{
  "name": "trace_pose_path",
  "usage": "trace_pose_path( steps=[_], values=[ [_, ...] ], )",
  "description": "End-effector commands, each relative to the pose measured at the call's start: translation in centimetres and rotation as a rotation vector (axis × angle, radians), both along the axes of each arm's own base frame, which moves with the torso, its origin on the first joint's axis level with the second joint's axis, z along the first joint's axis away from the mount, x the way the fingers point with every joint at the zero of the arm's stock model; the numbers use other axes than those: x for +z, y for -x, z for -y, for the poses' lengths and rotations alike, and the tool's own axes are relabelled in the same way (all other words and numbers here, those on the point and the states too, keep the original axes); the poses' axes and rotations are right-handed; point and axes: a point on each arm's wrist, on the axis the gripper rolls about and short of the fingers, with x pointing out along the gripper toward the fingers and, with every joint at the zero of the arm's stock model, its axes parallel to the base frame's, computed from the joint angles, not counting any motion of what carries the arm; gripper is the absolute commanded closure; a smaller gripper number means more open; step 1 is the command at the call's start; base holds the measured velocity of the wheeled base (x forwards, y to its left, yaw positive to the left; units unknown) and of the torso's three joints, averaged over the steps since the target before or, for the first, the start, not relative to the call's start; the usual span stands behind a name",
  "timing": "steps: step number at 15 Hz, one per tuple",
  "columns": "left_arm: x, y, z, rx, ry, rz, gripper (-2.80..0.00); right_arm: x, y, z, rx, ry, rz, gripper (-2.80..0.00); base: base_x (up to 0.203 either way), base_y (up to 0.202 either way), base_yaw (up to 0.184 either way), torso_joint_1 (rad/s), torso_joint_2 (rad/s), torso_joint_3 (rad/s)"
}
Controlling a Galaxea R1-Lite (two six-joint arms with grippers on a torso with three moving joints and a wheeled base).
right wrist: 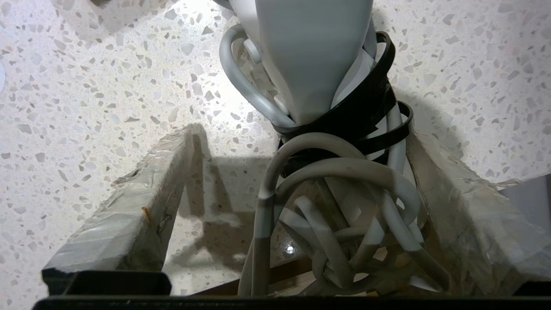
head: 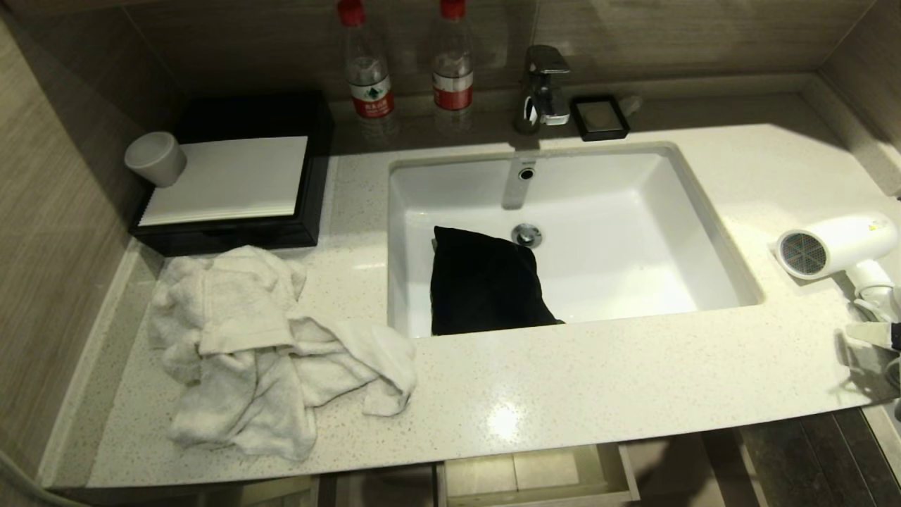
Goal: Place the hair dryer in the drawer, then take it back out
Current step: Pick up the hairdryer
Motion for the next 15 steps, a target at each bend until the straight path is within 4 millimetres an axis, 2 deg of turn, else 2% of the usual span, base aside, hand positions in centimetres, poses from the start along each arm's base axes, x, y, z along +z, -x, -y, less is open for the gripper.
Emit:
trace_pose_path(
  steps=[1,9,10,15],
  values=[
    [-0.03,-0.01,0.00,0.000,0.000,-0.001,0.00,-0.25,-0.22,0.16,0.014,-0.012,-0.003,-2.80,0.000,0.000,0.000,0.000,0.00,0.000],
    [-0.02,0.00,0.00,0.000,0.000,0.000,0.00,-0.12,-0.50,0.22,0.063,-0.024,0.025,-2.80,0.000,0.000,0.000,0.000,0.00,0.000],
    [-0.04,-0.01,0.00,0.000,0.000,-0.001,0.00,-0.19,-0.48,0.19,0.072,-0.019,0.028,0.00,0.000,0.000,0.000,0.000,0.00,0.000],
    [-0.04,-0.01,0.00,0.000,0.000,-0.001,0.00,-0.39,-0.35,0.09,0.081,-0.016,0.019,0.00,0.000,0.000,0.000,0.000,0.00,0.000]
  ],
)
